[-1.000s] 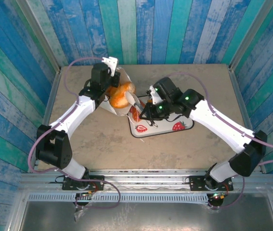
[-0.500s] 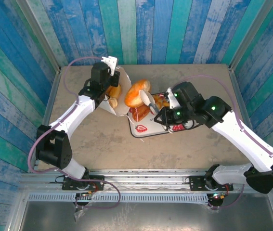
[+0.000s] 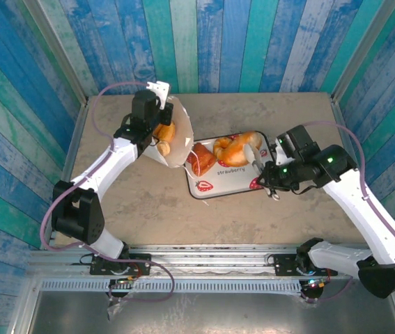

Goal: Take the fake bread out of the paper bag

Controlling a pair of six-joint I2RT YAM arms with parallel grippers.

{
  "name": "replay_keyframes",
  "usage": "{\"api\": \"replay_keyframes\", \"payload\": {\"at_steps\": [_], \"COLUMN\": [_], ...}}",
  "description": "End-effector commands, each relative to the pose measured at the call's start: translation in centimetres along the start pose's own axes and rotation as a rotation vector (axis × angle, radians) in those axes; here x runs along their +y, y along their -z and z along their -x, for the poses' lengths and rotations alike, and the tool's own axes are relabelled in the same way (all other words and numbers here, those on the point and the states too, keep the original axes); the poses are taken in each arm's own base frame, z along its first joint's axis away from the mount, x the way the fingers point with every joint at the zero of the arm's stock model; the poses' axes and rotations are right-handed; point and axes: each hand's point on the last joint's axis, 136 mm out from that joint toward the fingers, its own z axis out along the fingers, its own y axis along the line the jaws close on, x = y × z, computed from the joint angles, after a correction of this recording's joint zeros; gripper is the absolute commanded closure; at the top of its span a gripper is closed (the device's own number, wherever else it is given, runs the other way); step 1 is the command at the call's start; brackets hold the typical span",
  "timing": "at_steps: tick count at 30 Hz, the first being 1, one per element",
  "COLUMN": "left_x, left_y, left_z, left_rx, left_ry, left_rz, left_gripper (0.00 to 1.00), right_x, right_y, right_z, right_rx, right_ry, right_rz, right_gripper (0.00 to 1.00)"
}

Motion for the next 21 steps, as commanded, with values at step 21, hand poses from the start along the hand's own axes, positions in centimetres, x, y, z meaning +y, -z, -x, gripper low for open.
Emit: {"api": "replay_keyframes", "payload": {"at_steps": [21], "left_x": [0.3], "left_y": [1.8], "left_z": [3.0], "left_rx": [-0.097], "left_ry": [0.043], "left_rz": [-0.008], "left_gripper": [1.00], "right_x": [-6.9], "right_y": [-2.4], "right_z": [-0.1], "right_rx": [0.218], "right_ry": [0.038], "right_rz": [-0.234], "right_gripper": [0.89]}}
